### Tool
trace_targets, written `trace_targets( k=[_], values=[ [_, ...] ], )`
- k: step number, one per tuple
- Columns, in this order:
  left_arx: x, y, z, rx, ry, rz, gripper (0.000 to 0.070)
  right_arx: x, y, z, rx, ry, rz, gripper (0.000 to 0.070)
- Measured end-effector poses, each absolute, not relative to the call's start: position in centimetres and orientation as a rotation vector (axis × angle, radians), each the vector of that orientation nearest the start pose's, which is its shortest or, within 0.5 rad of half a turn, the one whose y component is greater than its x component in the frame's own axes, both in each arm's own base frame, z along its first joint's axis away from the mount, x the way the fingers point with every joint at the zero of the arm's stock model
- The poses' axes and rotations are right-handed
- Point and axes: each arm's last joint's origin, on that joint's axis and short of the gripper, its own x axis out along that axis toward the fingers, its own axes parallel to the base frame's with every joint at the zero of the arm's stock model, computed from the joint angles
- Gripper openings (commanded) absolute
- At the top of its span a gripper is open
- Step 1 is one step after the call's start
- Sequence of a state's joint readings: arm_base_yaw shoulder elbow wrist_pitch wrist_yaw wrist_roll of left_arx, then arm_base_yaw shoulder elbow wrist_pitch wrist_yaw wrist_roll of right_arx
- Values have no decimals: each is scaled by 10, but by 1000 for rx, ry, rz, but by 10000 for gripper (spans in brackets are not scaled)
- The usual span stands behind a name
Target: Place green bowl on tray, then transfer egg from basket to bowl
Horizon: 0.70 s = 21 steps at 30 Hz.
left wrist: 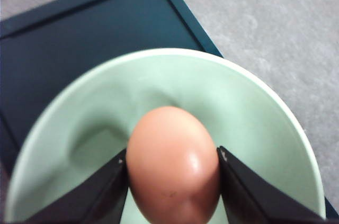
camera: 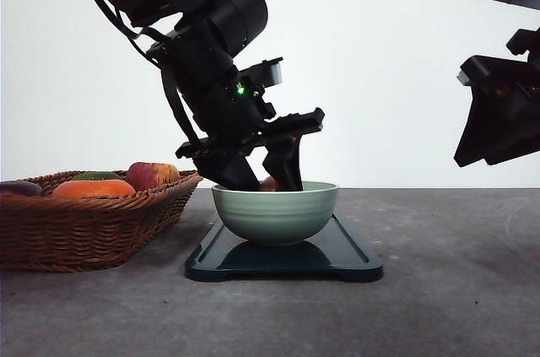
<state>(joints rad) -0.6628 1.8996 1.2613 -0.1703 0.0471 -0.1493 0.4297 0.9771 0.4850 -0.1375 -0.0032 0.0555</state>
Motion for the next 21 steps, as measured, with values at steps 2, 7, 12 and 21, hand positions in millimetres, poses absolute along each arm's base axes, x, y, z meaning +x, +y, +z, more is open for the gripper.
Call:
trace_targets(
  k=[2, 7, 12, 21],
  values=[
    [317, -252, 183, 119, 840, -611, 270, 177, 81, 203, -81, 631, 401, 226],
    [316, -255, 177, 128, 856, -617, 277, 177, 81, 203, -81, 631, 401, 226],
    [315, -256, 177, 130, 857, -619, 402, 177, 81, 203, -81, 631, 401, 226],
    [317, -258, 188, 143, 898, -611, 402, 177, 81, 203, -81, 631, 400, 226]
  ],
)
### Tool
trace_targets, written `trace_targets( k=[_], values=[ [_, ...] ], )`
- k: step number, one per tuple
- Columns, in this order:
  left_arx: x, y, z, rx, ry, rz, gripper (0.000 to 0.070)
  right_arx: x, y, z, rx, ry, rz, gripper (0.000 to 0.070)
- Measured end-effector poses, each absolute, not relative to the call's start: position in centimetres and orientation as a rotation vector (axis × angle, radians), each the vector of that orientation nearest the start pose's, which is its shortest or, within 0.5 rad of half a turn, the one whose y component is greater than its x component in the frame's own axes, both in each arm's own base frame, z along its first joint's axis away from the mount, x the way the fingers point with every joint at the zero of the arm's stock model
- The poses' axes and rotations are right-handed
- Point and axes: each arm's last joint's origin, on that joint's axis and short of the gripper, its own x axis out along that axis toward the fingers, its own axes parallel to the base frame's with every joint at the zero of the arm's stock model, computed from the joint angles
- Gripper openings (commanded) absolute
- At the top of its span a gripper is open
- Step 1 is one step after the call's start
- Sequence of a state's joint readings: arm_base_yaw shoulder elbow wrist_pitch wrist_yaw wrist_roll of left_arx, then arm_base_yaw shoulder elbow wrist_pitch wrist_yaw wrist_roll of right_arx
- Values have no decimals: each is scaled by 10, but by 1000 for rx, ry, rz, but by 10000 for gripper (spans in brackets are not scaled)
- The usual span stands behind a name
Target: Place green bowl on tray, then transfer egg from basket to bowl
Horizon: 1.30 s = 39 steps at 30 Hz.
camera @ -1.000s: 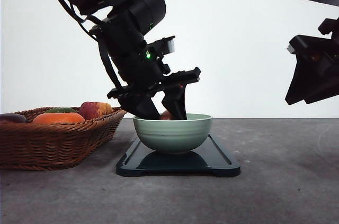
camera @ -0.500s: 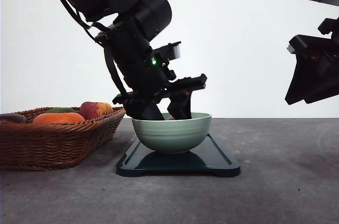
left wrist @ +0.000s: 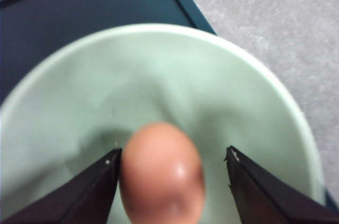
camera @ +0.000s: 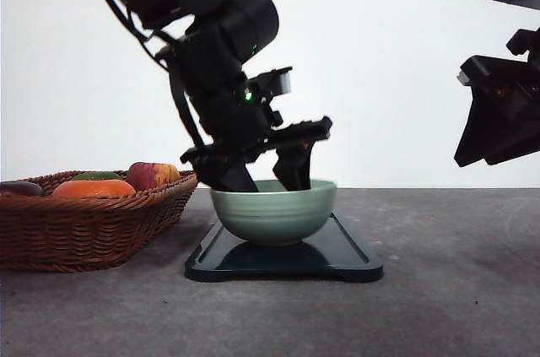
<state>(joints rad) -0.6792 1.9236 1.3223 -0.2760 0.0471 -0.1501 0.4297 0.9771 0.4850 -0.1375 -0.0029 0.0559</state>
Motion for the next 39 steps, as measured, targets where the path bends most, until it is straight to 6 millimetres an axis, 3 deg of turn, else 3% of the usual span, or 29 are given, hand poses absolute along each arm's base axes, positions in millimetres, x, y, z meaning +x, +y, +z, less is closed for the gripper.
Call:
trace_targets(
  k=[10, 17, 21, 39],
  values=[
    [329, -263, 253, 148, 913, -603, 392, 177, 81, 203, -81, 631, 401, 226],
    [326, -229, 287, 121, 902, -549, 391, 177, 81, 203, -81, 631, 401, 226],
    [311, -208, 303, 106, 860, -537, 390, 177, 81, 203, -81, 631, 401, 226],
    [208, -83, 257, -2, 810, -397, 391, 177, 82, 203, -75, 634, 423, 226]
  ],
)
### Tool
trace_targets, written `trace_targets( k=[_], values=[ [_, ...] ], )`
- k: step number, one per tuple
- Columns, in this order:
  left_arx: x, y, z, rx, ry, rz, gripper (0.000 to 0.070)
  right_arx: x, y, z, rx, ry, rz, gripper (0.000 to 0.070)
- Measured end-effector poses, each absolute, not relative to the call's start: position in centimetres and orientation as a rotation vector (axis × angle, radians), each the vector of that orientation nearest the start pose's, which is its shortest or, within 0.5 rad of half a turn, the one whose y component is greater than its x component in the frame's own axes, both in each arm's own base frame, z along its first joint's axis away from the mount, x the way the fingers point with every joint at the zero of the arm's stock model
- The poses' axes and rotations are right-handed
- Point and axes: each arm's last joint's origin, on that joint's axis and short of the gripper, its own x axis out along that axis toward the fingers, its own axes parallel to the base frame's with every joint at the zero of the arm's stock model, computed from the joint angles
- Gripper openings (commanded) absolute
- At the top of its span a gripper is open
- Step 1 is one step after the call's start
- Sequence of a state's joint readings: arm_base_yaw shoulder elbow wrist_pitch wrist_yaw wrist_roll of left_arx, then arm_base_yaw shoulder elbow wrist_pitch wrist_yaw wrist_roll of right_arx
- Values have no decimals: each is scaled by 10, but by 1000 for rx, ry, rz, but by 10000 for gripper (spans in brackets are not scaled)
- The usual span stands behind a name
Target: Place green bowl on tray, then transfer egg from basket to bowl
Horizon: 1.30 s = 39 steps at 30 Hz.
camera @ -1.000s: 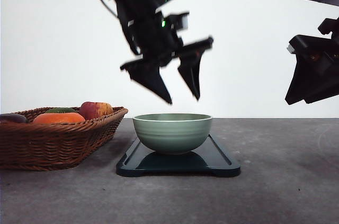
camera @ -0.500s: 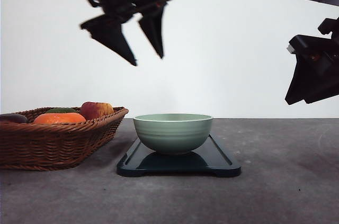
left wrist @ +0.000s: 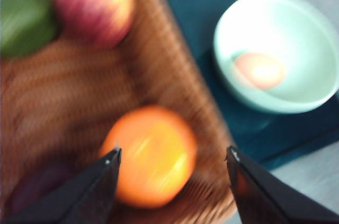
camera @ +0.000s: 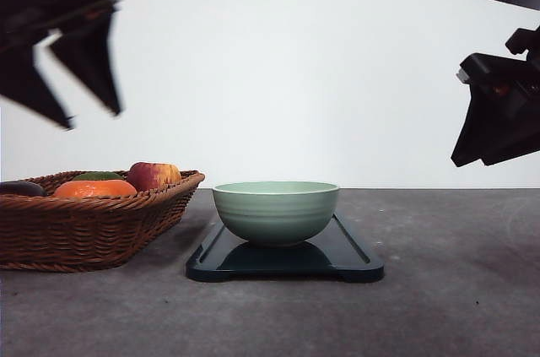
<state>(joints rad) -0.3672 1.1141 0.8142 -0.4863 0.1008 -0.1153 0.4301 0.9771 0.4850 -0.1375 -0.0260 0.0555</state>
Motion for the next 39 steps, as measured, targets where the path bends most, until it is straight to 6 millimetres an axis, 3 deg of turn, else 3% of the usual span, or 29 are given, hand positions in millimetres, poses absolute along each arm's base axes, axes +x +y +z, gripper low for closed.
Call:
trace_targets(
  k=[8, 15, 16, 18, 39],
  values=[
    [177, -56, 242, -17, 764, -343, 390, 177, 82, 203, -74, 634, 425, 226],
    [170, -52, 237, -33, 754, -331, 370, 177, 82, 202, -73, 635, 427, 225],
    [170, -52, 237, -35, 757, -330, 340, 177, 82, 202, -73, 635, 426, 223],
    [169, -51, 236, -36, 769, -329, 0, 176, 82, 202, -74, 638, 426, 6],
    [167, -49, 239, -27, 747, -313, 0, 178, 83, 205, -68, 603, 426, 17]
  ],
)
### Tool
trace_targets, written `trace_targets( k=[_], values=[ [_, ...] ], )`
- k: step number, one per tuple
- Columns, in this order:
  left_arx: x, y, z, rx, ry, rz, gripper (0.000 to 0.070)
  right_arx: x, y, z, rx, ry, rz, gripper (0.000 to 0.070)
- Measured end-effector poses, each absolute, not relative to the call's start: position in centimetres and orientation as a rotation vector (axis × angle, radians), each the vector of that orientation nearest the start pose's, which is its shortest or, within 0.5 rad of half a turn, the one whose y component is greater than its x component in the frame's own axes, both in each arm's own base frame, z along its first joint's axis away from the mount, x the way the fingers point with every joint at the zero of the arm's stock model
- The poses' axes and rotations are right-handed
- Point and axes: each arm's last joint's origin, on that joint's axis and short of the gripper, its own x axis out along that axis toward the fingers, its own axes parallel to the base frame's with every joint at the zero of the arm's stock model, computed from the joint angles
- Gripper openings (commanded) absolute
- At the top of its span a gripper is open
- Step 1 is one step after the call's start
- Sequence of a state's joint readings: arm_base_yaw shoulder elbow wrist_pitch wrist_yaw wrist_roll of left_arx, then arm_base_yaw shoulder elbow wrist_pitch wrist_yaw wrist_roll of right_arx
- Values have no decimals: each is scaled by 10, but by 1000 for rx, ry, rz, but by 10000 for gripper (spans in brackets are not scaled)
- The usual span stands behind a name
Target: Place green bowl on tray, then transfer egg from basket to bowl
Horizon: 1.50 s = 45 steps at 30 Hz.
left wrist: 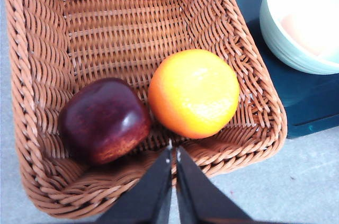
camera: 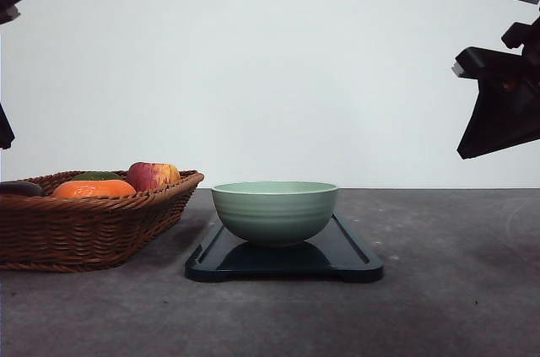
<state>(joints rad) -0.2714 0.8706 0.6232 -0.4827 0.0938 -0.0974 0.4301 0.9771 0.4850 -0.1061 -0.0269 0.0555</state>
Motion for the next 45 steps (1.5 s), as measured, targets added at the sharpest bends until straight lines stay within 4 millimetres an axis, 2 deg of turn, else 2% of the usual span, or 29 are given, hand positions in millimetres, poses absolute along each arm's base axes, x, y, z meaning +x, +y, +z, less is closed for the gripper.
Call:
trace_targets(
  k=[4, 6, 15, 20, 27, 45],
  values=[
    [157, -39, 245, -17, 606, -279, 0, 178, 83, 205, -68, 603, 426, 16],
    [149, -32, 239, -33, 510, -253, 0, 178, 83, 205, -68, 603, 426, 17],
    [109, -9, 184, -72, 158, -132, 0, 178, 83, 205, -68, 603, 426, 17],
    [100, -4, 162, -87, 120, -69, 0, 178, 83, 205, -68, 603, 426, 17],
    [95, -2, 157, -120, 156, -13, 0, 178, 83, 205, -68, 603, 426, 17],
    [95, -2, 157, -123, 155, -11, 0, 178, 83, 205, -68, 602, 426, 17]
  ],
)
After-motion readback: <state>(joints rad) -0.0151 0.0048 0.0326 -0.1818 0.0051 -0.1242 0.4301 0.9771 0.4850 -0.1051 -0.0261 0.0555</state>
